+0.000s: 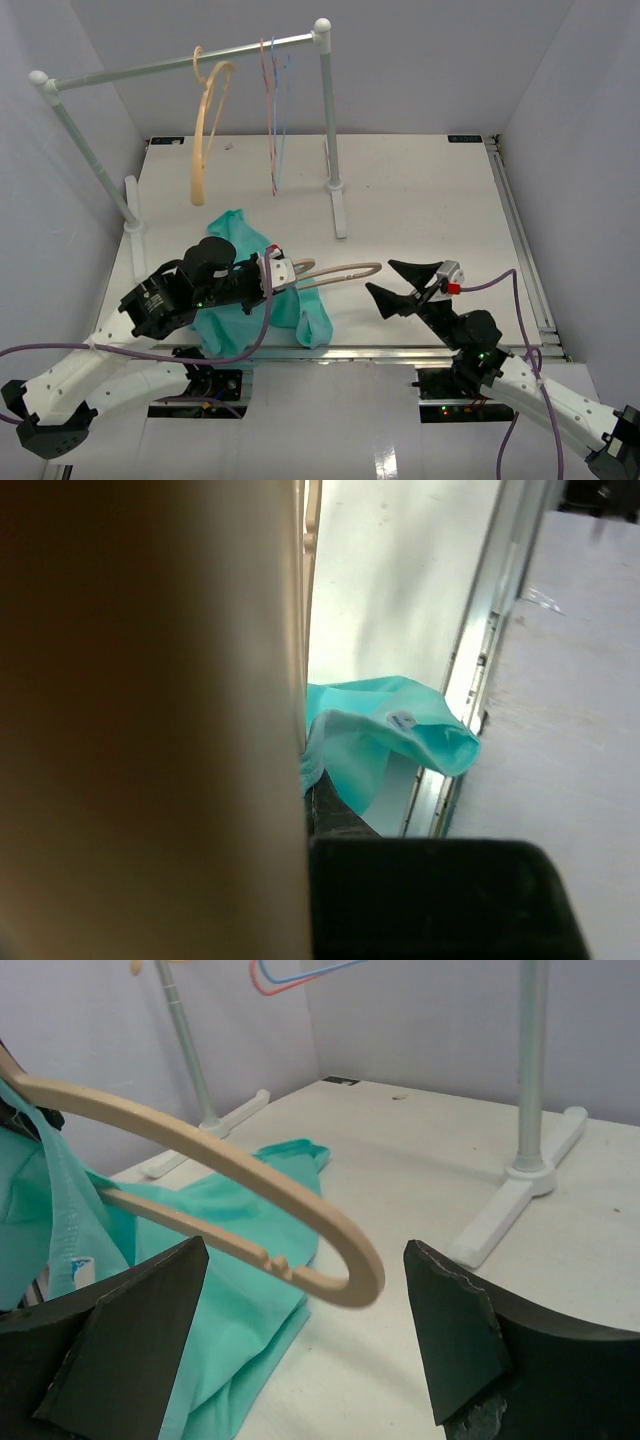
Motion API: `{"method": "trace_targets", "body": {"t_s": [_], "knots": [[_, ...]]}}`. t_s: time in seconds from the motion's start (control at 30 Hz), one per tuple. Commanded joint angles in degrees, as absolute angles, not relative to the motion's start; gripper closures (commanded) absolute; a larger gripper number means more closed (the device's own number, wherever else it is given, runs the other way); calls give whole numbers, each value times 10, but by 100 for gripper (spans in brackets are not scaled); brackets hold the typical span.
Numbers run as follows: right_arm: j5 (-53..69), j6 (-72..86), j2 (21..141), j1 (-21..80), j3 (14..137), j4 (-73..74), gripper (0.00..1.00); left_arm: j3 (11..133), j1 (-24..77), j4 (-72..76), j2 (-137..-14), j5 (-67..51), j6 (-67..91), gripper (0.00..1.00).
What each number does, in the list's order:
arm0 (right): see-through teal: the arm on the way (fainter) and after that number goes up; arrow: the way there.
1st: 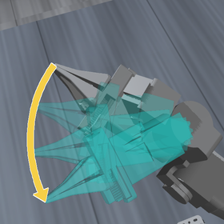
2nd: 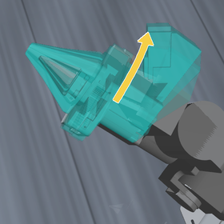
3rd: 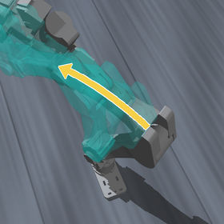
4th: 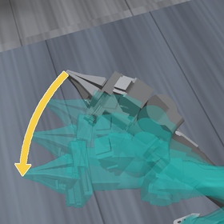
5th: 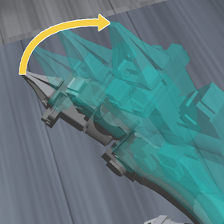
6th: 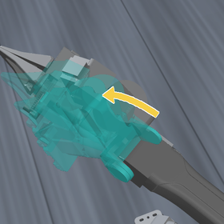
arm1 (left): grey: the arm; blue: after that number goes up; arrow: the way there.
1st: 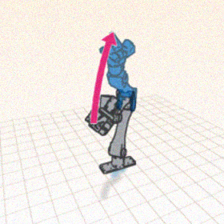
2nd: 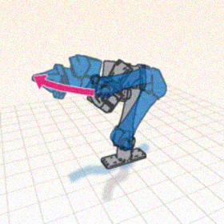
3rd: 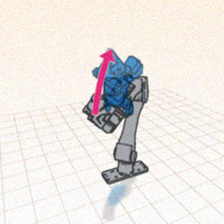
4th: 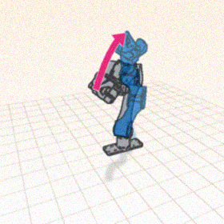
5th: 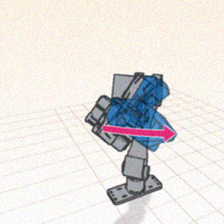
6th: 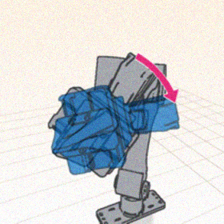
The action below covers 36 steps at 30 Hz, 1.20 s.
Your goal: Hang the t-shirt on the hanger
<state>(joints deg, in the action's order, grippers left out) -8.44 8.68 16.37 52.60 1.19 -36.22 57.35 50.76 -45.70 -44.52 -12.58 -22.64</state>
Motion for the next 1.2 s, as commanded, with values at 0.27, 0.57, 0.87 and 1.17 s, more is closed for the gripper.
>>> {"method": "trace_targets", "body": {"t_s": [0.27, 0.57, 0.87, 1.17], "knots": [[-100, 293, 262, 527, 53, -382, 49, 527, 507, -303, -378, -77, -127, 100], [-157, 342, 449, 635, 106, -476, 52, 515, 507, -273, -392, -65, -100, 100], [-247, 327, 589, 746, 189, -490, 52, 513, 507, -261, -387, -51, -96, 100], [-330, 334, 668, 775, 218, -456, 54, 511, 507, -258, -384, -43, -94, 100]]}}
